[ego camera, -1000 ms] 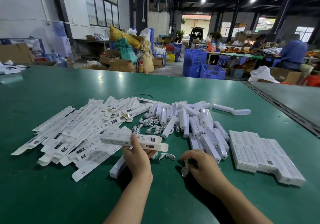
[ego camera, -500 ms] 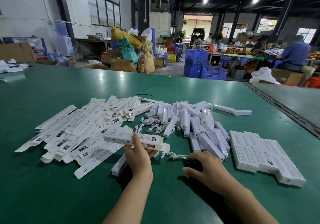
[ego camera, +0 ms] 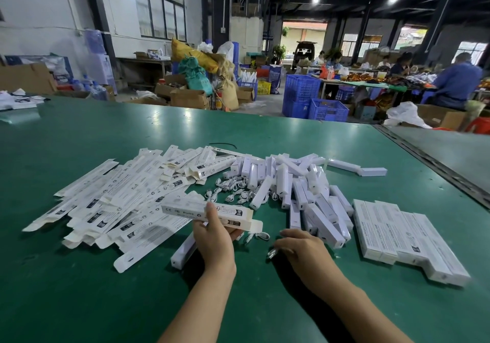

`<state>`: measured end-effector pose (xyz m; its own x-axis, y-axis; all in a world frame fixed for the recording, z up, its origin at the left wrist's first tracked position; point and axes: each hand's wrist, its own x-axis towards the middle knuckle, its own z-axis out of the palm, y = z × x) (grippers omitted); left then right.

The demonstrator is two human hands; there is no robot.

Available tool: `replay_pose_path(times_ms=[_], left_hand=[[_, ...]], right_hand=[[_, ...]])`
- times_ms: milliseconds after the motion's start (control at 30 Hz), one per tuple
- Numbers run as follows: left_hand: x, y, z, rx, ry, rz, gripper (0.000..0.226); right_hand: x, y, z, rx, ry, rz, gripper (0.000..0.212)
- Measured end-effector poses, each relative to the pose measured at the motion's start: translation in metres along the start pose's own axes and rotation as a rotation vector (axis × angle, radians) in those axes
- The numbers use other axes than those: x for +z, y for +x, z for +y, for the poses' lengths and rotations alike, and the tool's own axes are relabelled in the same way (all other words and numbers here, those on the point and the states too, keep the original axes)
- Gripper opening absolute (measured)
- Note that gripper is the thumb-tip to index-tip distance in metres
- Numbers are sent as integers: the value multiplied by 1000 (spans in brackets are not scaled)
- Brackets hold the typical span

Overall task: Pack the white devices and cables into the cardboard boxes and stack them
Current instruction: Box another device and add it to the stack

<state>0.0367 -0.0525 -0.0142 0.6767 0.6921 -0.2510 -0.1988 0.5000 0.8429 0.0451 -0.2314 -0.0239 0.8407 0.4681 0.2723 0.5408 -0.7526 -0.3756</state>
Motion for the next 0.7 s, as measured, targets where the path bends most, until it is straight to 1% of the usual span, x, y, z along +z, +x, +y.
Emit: replay_pose_path(times_ms=[67,167,233,300,367,500,567,700], left_hand=[[0,0,-1,5,4,-2,40],[1,-1,0,13,13,-11,33],[1,-2,1,27,18,-6,40],[1,-1,0,35,26,0,46],[0,0,-1,39,27,-2,43],[0,0,-2,31,29,4,43],[0,0,-1,32,37,7,45],[-1,2,-3,38,52,1,45]], right_hand=[[1,-2,0,-22,-13,-23,28],[3,-4,-7,49,10,-47,44],[6,-3,-12,79,6,-21,48],[10,-2,-18,83,-25,13,42],[12,-2,-21,93,-42,34,37],[10,-1,-20,107,-74,-22,36],[10,-1,-21,111,-51,-8,36],[9,-2,-22,211,53,8,58]])
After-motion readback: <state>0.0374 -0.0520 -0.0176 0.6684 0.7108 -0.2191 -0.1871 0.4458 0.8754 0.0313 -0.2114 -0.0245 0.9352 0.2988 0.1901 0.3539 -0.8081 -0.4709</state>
